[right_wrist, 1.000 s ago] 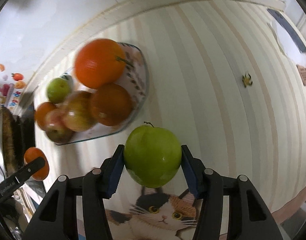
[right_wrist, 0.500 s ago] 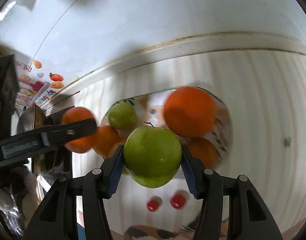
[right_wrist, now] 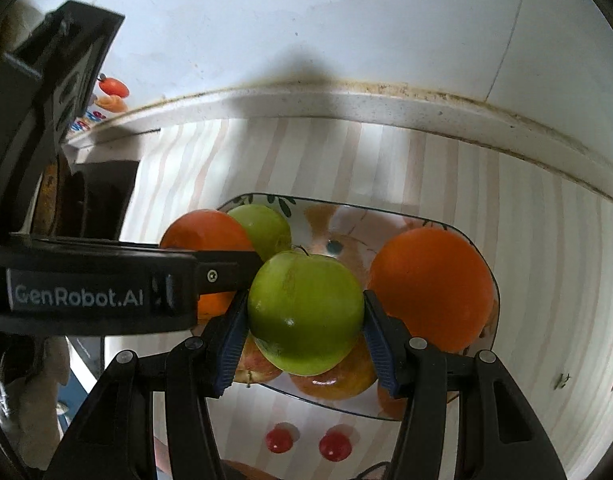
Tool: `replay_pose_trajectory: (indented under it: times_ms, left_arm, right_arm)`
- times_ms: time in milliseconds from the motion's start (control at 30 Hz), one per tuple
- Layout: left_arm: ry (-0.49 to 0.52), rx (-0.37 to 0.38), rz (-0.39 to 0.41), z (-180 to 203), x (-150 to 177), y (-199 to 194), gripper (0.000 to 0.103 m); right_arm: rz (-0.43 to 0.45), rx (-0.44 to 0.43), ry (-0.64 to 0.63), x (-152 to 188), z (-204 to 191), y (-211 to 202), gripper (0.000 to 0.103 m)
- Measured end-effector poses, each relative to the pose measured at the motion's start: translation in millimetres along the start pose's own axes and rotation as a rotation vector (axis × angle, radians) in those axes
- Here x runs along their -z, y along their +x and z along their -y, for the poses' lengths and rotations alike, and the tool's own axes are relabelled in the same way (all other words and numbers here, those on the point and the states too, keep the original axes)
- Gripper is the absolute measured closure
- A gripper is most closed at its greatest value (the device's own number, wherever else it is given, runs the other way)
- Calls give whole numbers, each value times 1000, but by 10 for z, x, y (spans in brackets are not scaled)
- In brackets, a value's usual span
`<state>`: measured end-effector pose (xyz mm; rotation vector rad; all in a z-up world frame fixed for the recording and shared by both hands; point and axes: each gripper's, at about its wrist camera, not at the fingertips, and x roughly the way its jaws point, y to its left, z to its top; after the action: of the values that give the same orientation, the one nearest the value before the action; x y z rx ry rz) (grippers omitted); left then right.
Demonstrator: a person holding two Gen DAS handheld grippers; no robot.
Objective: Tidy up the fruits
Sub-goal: 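Carry the orange and green apple onto the floral plate and open both grippers, then lift both grippers off the plate and move toward the cherry tomatoes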
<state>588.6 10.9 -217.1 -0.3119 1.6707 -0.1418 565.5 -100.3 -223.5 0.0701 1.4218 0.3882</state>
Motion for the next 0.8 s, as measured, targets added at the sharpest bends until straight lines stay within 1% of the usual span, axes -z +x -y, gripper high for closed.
replay_pose_trajectory:
  times_ms: [133, 167, 200, 233, 267, 300, 367, 467, 533, 600, 633, 667, 800]
  left_arm:
    - [35, -44, -8, 52, -14, 7, 41]
    - [39, -50, -11, 57, -21, 8, 41]
    - [44, -43, -16, 60, -22, 10, 34]
    - [46, -23, -21, 63, -16, 10, 28]
    - [46, -5, -27, 66, -10, 12, 19]
    - [51, 4, -29, 71, 1, 15, 17]
    - [58, 8, -26, 77, 25, -23, 17]
    - [37, 30, 0, 40, 56, -143, 17]
    - [27, 35, 36, 15, 90, -268, 17]
    - [25, 15, 85, 10, 146, -404, 17]
    - [21, -1, 111, -5, 183, -477, 17]
    - [18, -15, 129, -16, 210, -525, 17]
    - [14, -92, 213, -49, 393, -711, 17]
  right_arm:
    - [-39, -15, -24, -44, -1, 49, 42]
    - [-46, -10, -29, -52, -1, 47, 37]
    - [-54, -4, -31, -59, 7, 37, 34]
    - [-61, -4, -32, -59, 18, 23, 33]
    - [-68, -9, -33, -62, 3, 27, 29]
    - [-79, -23, -33, -58, 9, 17, 20]
    - [-98, -40, -25, -46, 17, -14, 10]
    - [-103, -55, -4, -34, 55, -121, 10]
    - [-91, -62, 16, -15, 101, -244, 10]
    - [-70, -37, 26, 10, 126, -368, 10]
    - [-58, -9, 30, 35, 130, -437, 9]
    - [-39, 7, 33, 64, 130, -505, 7]
    - [1, 81, 64, 171, 162, -672, 6]
